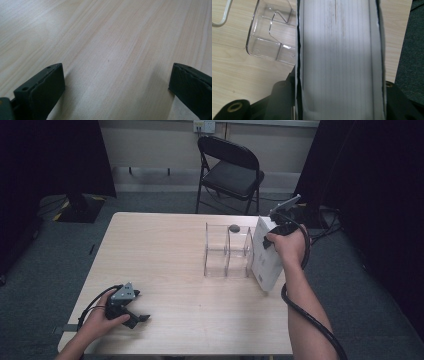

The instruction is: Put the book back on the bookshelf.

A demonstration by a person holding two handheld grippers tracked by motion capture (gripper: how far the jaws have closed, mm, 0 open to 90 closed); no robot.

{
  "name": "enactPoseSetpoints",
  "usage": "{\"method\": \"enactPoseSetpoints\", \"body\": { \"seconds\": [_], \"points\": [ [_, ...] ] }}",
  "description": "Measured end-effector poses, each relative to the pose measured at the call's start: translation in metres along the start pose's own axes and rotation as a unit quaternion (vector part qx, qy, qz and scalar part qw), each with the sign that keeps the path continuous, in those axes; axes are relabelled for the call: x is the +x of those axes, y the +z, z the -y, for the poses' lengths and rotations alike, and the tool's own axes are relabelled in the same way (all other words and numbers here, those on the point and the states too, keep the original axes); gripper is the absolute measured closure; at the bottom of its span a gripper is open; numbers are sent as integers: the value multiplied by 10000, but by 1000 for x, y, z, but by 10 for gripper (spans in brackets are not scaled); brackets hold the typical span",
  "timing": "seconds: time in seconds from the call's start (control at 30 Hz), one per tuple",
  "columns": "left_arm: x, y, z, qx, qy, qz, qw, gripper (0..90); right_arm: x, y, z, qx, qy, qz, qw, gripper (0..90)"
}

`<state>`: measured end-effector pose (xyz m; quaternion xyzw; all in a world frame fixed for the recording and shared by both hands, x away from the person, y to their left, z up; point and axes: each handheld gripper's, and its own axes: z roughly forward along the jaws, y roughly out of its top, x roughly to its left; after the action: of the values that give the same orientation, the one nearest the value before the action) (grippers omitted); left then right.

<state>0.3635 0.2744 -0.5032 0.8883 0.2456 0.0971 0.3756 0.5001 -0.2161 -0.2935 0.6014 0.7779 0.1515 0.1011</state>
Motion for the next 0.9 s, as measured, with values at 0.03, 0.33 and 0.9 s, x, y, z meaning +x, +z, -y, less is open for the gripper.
{"method": "enactPoseSetpoints", "body": {
  "seconds": [0.03, 0.33, 0.9],
  "points": [
    [0, 0, 0, -2, 0, 3, 10000, 0, 1, 1, -1, 4, -9, 11, 10000, 525],
    [0, 0, 0, -1, 0, 1, 10000, 0, 1, 1, -4, -20, 74, 73, 9999, 525],
    [0, 0, 0, 0, 0, 1, 10000, 0, 2, 7, -12, 15, 143, 108, 9998, 525]
  ]
}}
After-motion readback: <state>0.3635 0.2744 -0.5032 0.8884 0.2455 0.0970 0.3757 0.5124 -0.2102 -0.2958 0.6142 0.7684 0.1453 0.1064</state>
